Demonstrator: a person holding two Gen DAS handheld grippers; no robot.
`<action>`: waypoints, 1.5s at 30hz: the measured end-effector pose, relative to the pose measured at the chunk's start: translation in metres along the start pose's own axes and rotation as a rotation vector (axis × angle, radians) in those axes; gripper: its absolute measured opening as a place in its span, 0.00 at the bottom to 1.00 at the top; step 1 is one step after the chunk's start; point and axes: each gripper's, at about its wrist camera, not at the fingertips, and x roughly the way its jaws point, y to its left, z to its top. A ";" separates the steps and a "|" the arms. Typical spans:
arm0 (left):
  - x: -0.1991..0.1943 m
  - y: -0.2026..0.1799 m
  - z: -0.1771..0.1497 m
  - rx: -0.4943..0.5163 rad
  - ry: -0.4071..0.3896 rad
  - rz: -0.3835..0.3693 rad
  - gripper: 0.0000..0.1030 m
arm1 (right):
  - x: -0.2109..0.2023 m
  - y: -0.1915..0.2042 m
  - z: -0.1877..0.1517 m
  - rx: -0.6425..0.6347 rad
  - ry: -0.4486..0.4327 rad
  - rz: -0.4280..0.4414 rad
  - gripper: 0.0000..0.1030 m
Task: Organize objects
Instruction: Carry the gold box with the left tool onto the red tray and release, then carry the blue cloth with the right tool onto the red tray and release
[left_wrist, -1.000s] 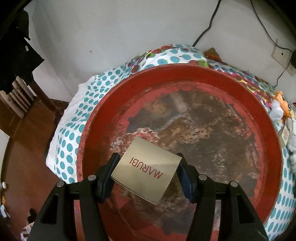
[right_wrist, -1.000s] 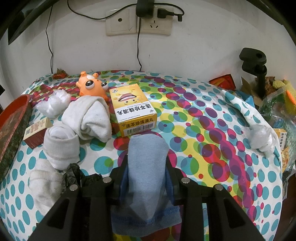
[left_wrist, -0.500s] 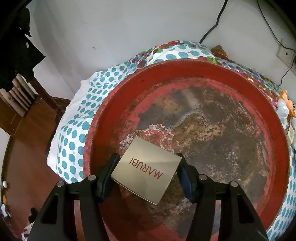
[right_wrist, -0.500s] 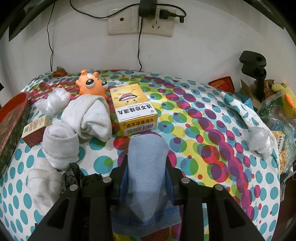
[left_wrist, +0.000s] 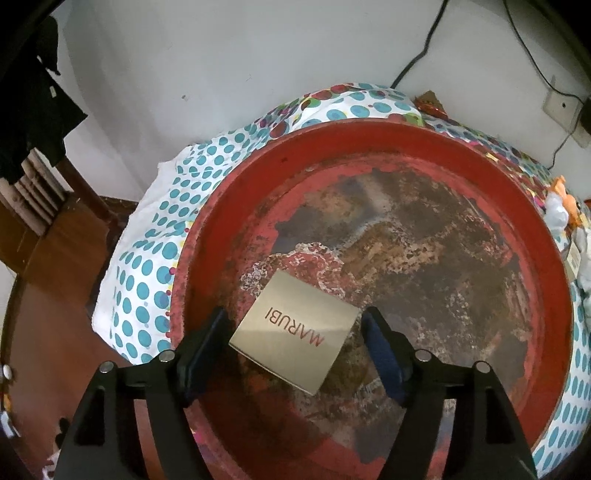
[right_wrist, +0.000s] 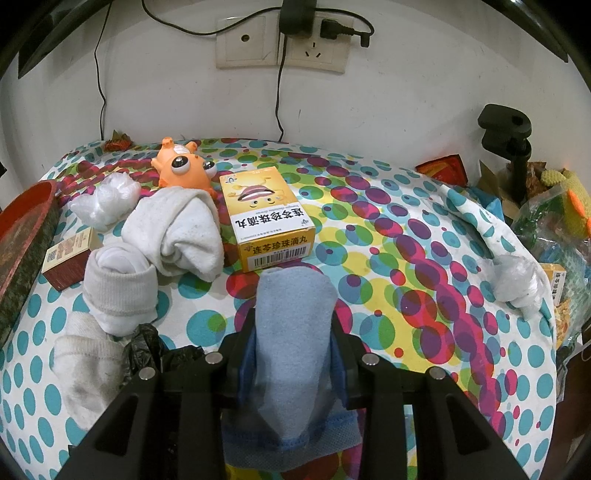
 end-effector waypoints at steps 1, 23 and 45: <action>-0.002 0.000 -0.001 0.002 -0.003 0.003 0.74 | 0.000 -0.001 0.000 -0.002 0.000 -0.002 0.33; -0.073 0.022 -0.069 -0.177 -0.178 0.070 0.91 | -0.009 0.008 -0.002 -0.017 -0.026 -0.047 0.28; -0.071 0.028 -0.073 -0.170 -0.182 0.086 0.92 | -0.103 0.098 0.046 -0.039 -0.117 0.121 0.28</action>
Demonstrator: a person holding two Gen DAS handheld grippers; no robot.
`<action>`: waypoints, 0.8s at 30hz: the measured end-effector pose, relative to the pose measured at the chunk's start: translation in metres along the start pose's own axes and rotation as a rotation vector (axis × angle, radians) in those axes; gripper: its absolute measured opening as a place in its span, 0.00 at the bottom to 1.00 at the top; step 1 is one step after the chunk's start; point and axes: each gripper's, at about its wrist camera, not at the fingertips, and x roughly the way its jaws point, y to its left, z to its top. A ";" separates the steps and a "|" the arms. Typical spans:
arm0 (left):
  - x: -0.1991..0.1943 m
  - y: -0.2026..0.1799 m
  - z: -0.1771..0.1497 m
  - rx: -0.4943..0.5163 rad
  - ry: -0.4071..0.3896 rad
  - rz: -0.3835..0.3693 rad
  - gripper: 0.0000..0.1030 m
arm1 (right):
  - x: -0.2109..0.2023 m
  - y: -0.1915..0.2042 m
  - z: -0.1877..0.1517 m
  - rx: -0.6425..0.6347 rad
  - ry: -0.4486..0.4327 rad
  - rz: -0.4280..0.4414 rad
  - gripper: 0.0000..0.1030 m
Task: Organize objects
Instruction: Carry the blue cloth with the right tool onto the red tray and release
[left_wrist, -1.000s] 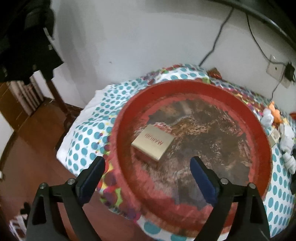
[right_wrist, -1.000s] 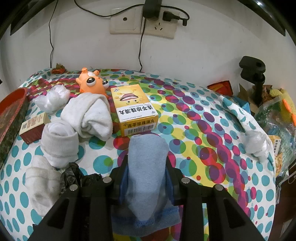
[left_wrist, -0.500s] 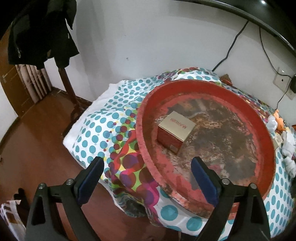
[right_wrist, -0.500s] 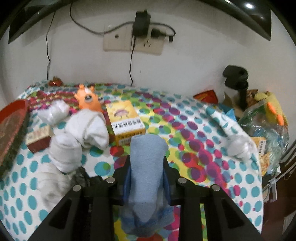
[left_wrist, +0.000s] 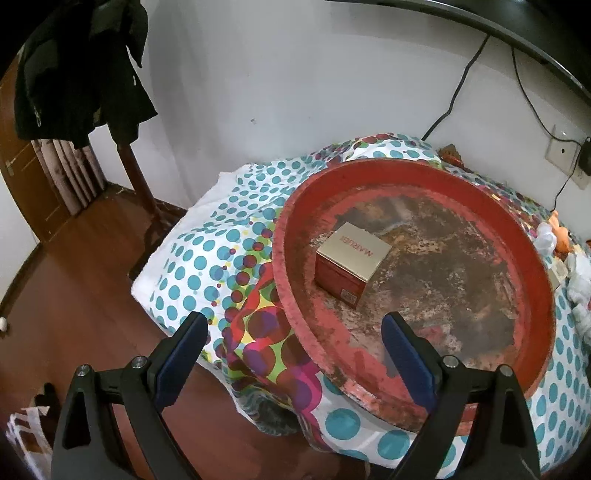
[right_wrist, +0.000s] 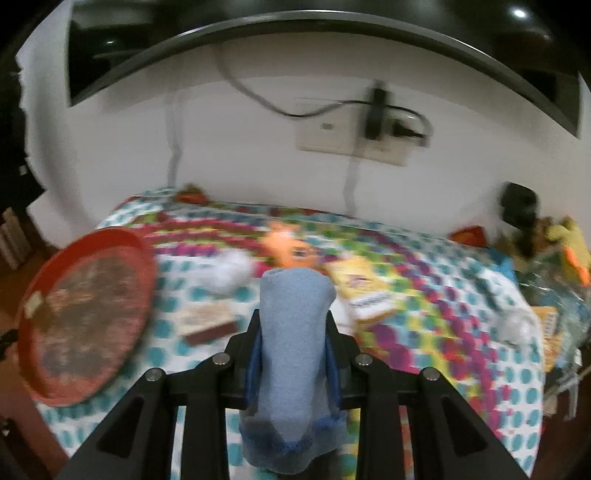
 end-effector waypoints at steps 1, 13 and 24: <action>0.000 0.000 0.000 -0.001 0.003 -0.004 0.92 | 0.001 0.011 0.001 -0.011 0.003 0.020 0.28; -0.001 0.007 0.002 -0.025 0.000 -0.018 0.92 | 0.023 0.127 0.007 -0.132 0.048 0.157 0.28; 0.002 0.020 0.004 -0.070 0.004 -0.007 0.92 | 0.043 0.197 0.013 -0.223 0.077 0.204 0.28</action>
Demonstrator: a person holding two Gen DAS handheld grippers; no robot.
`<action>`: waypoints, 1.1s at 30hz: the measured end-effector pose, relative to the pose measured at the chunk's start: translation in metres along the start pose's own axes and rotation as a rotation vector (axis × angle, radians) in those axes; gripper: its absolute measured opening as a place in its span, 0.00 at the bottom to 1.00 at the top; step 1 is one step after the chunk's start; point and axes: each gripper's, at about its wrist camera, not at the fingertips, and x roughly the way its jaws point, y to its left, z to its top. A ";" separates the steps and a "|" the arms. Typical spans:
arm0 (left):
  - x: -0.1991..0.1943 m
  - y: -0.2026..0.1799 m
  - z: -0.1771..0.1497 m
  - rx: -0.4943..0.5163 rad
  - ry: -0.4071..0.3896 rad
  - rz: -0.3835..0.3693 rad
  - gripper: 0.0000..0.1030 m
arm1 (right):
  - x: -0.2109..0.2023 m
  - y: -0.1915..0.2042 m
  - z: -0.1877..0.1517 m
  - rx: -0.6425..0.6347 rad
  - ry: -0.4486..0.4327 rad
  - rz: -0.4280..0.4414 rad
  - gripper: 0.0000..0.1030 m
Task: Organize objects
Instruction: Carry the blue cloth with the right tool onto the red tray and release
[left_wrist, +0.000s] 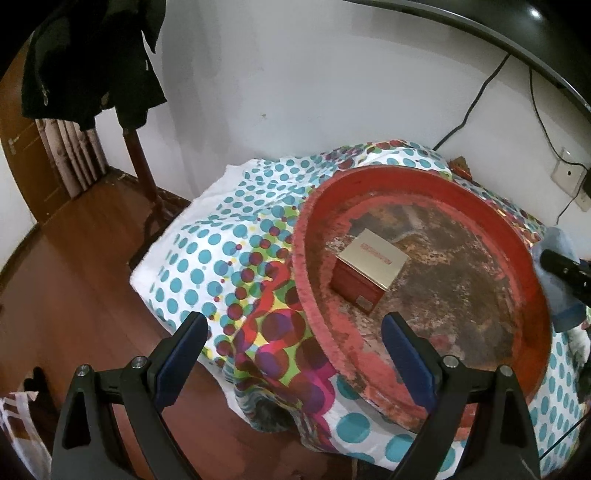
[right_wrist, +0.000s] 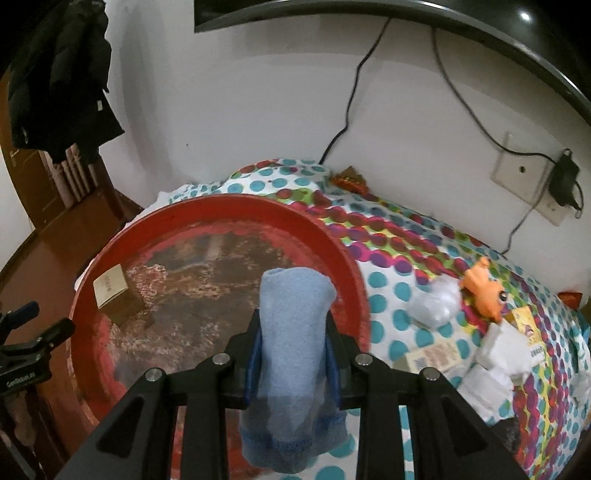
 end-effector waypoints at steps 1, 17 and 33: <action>0.000 0.000 0.000 0.005 -0.005 0.010 0.92 | 0.003 0.003 0.001 -0.002 0.004 0.000 0.28; 0.007 0.009 0.002 -0.035 0.025 -0.016 0.92 | 0.053 0.022 0.021 -0.027 0.069 -0.037 0.28; 0.011 0.015 0.002 -0.065 0.034 -0.028 0.92 | 0.084 0.025 0.032 -0.011 0.106 -0.025 0.31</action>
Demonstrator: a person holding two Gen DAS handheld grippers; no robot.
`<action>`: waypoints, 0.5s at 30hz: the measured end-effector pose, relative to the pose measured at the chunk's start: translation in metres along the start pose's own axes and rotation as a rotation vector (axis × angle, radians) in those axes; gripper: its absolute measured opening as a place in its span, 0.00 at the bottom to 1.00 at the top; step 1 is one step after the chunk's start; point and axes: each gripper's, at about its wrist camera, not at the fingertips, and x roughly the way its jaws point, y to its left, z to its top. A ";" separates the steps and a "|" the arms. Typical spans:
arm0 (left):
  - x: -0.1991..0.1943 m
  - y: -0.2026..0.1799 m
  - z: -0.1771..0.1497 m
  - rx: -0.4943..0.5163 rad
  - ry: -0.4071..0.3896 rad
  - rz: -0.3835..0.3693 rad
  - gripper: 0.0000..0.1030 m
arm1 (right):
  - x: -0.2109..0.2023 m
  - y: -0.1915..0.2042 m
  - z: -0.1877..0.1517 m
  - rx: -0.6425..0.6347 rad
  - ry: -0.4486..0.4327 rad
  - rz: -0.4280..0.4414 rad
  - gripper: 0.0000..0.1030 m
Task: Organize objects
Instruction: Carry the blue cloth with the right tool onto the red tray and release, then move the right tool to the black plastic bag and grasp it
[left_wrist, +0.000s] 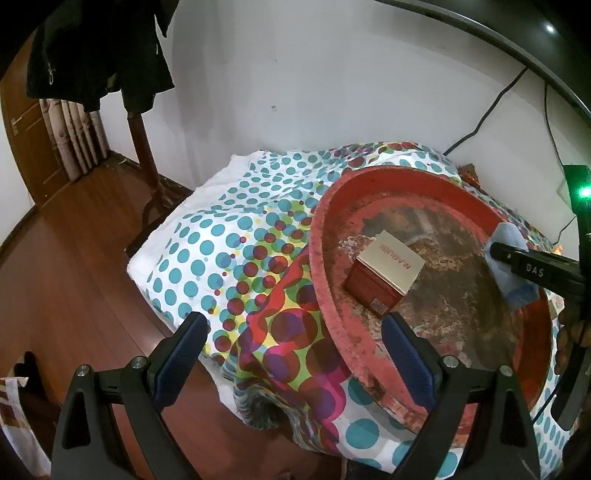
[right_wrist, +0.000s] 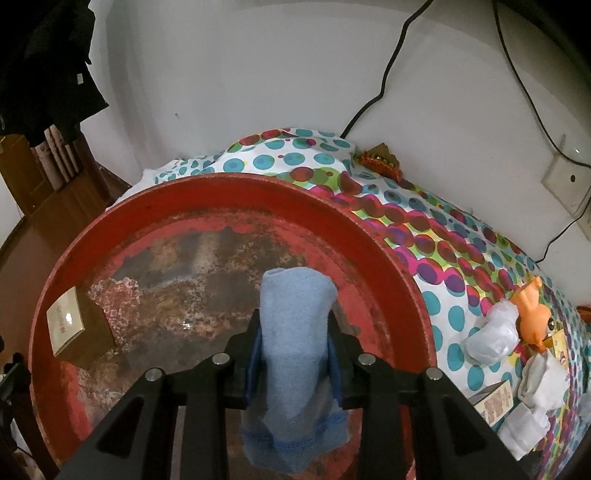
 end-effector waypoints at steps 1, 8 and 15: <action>0.001 0.000 0.000 0.000 0.005 0.000 0.92 | 0.000 0.000 0.000 0.001 -0.001 -0.002 0.31; 0.003 -0.001 -0.001 0.004 0.010 0.000 0.92 | 0.001 0.001 0.001 -0.006 -0.001 -0.002 0.39; 0.004 -0.002 -0.002 0.016 0.004 0.011 0.92 | -0.012 -0.003 0.000 0.002 -0.025 -0.019 0.44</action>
